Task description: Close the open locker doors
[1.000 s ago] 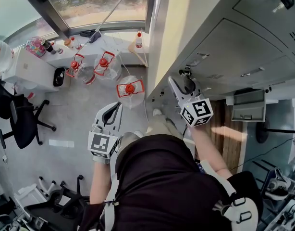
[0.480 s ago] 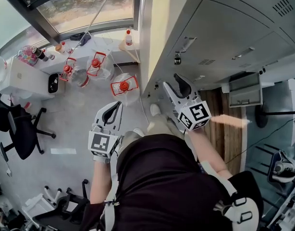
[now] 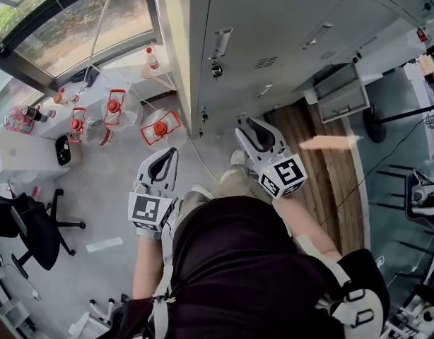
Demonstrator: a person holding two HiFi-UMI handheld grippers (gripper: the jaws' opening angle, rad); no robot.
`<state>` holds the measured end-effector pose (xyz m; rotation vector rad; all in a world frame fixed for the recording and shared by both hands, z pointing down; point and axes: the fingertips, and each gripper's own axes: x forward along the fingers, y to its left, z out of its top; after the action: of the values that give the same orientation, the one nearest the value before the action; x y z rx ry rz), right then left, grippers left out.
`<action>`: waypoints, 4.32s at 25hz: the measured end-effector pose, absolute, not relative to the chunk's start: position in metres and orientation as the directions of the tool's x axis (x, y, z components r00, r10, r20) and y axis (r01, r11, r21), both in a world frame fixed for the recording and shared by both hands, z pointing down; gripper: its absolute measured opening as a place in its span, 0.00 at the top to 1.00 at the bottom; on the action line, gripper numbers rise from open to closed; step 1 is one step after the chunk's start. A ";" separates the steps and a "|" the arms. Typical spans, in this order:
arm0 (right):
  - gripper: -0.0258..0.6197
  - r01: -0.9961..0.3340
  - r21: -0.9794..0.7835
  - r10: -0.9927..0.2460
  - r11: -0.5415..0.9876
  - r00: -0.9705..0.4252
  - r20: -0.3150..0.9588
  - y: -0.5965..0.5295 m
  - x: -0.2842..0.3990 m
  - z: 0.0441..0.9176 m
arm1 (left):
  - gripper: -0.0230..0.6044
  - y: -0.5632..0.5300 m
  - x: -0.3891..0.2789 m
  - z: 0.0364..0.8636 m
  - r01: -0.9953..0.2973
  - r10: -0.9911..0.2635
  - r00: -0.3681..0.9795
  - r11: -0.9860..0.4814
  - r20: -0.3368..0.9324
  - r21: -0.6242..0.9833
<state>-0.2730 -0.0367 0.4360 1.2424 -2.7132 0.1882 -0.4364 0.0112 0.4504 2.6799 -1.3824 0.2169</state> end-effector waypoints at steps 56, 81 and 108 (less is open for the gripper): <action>0.86 -0.986 -0.165 -0.971 -0.032 -0.008 0.238 0.012 0.312 0.485 | 0.95 -0.085 0.152 0.469 -0.246 -0.228 0.916 -0.969 0.330 0.014; 0.74 -0.988 -0.080 -0.907 -0.130 0.086 0.411 -0.129 0.409 0.571 | 0.95 -0.194 0.143 0.482 -0.282 -0.249 0.886 -0.959 0.390 0.029; 0.78 -0.993 -0.097 -0.867 0.071 -0.110 0.486 -0.182 0.442 0.607 | 0.95 -0.212 0.177 0.503 -0.449 -0.379 0.796 -0.893 0.472 0.041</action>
<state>0.4417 -0.1823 0.6071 1.8635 -2.0535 0.5923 0.1767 -0.2117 0.5032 2.8327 -0.6567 0.6967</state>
